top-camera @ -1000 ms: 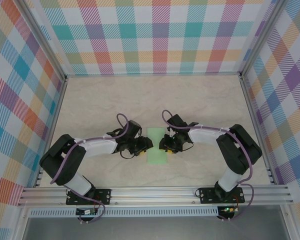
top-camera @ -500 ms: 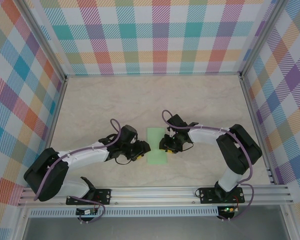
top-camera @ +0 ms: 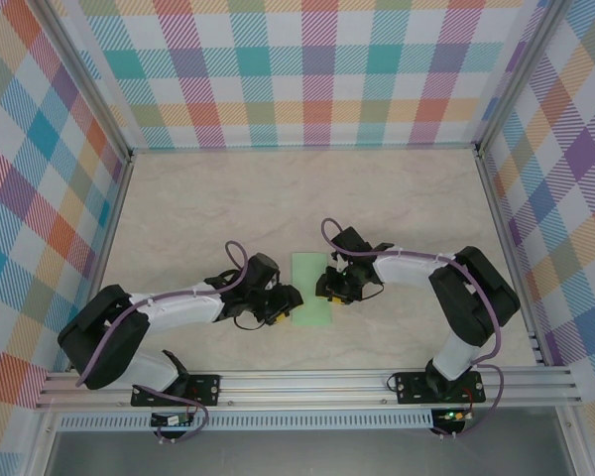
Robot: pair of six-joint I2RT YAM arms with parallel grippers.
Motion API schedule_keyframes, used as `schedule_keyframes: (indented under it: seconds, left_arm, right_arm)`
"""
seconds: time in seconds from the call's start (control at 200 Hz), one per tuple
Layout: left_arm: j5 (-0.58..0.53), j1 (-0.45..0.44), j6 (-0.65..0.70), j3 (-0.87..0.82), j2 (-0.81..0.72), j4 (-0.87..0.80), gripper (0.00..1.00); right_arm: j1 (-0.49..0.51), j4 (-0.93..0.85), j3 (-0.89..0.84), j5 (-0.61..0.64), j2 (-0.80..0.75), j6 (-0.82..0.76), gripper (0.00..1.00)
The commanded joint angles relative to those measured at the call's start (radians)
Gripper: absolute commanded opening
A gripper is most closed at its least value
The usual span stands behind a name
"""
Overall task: Fold a paper plane with a square sheet of paper (pick it up from the middle)
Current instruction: Fold the triangle a second time at the center of the table.
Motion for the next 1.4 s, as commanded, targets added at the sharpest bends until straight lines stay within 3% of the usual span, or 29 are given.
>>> schedule_keyframes:
  seconds: [0.0,0.68,1.0,1.21,1.395]
  left_arm:
    - [-0.002,-0.021,-0.015,0.006,0.017,0.011,0.48]
    - [0.030,-0.034,-0.025,0.007,0.086,0.099,0.48]
    - [0.006,-0.035,-0.026,0.003,0.066,0.116,0.35]
    - [-0.062,-0.033,-0.033,-0.011,0.040,0.107,0.34]
    - [-0.036,-0.003,-0.072,-0.034,0.090,0.275,0.34]
  right_arm:
    - [0.003,-0.037,-0.041,0.051,0.035,0.004,0.36]
    - [0.003,-0.032,-0.046,0.046,0.043,0.008,0.36]
    - [0.002,-0.028,-0.048,0.042,0.036,0.013,0.36]
    - [0.003,-0.035,-0.034,0.034,0.029,0.007,0.37]
    - [0.003,-0.031,-0.030,0.028,0.034,0.004,0.37]
